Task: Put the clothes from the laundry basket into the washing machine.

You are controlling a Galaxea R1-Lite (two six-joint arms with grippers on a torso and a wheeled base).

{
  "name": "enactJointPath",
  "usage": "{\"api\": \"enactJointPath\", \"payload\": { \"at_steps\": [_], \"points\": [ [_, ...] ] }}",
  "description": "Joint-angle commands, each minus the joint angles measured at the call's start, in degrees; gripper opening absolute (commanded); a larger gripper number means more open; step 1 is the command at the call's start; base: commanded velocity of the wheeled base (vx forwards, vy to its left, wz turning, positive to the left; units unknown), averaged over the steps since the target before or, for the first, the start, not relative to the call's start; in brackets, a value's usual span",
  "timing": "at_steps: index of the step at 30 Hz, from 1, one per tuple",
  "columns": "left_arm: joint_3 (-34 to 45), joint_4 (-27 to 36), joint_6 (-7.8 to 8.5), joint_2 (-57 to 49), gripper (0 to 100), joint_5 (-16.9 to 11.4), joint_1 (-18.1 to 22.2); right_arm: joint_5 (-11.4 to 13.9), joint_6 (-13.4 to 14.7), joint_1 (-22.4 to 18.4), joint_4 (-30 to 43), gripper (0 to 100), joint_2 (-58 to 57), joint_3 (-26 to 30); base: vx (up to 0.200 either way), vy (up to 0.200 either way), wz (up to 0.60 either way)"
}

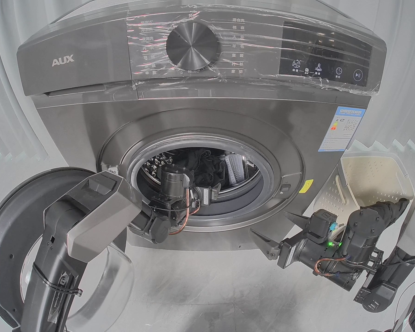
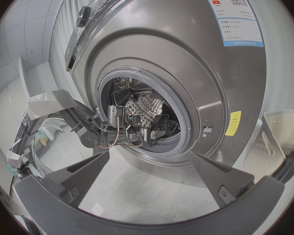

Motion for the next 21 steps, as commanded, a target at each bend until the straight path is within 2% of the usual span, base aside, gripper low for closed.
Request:
{"api": "enactJointPath", "payload": {
  "at_steps": [1, 5, 6, 9, 21],
  "points": [
    [1.76, 0.30, 0.03, -1.03, 100, -0.04, -0.21, 0.01, -0.01, 0.08, -0.01, 100, 0.10, 0.08, 0.000, 0.000, 0.00],
    [1.94, 0.39, 0.38, -0.33, 100, -0.04, -0.30, 0.01, -0.01, 0.08, -0.01, 100, 0.10, 0.08, 0.000, 0.000, 0.00],
    [1.94, 0.30, 0.91, -0.24, 0, -0.04, -0.30, 0.01, -0.01, 0.08, -0.01, 100, 0.10, -0.01, 0.000, 0.000, 0.00],
    [2.12, 0.30, 1.26, 0.29, 0, -0.04, -0.30, 0.01, -0.01, -0.01, -0.01, 100, 0.10, -0.01, 0.000, 0.000, 0.00],
    [-0.35, 0.04, 1.00, 0.29, 0, 0.66, -0.56, 0.10, -0.01, 0.08, -0.01, 100, 0.10, -0.10, 0.000, 0.000, 0.00]
  ]
}}
